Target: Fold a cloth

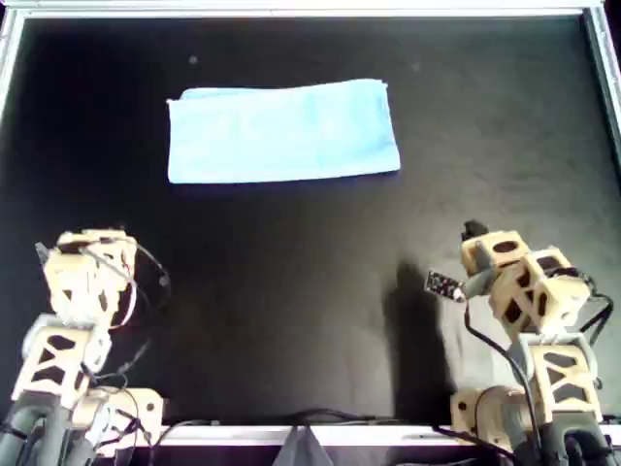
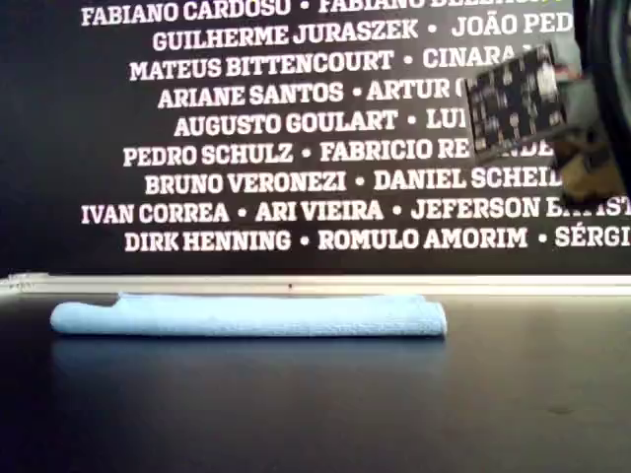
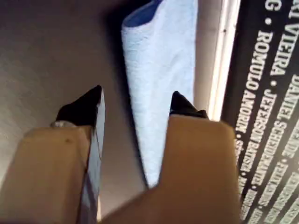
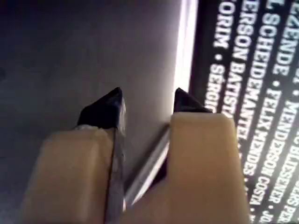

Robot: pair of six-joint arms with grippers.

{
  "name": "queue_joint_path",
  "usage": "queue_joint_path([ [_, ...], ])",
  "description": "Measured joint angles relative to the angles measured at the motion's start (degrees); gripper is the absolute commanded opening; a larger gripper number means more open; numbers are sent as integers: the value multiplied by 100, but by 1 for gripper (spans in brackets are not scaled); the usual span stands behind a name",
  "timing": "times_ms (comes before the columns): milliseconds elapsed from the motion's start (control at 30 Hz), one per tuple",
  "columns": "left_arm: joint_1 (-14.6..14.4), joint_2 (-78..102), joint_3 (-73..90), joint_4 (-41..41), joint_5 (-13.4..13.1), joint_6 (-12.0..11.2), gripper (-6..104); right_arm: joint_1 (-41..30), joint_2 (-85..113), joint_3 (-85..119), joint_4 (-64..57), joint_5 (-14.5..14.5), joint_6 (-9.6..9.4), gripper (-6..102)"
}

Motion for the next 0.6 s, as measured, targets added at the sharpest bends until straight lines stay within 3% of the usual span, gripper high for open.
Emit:
queue_joint_path([
  [300, 0, 9, 1063, -1371, 9, 44, 50, 0, 9, 536, -35, 0, 0, 43],
  [600, 0, -44, 1239, -1538, 18, 44, 50, 62, -35, 747, -88, -70, 44, 43],
])
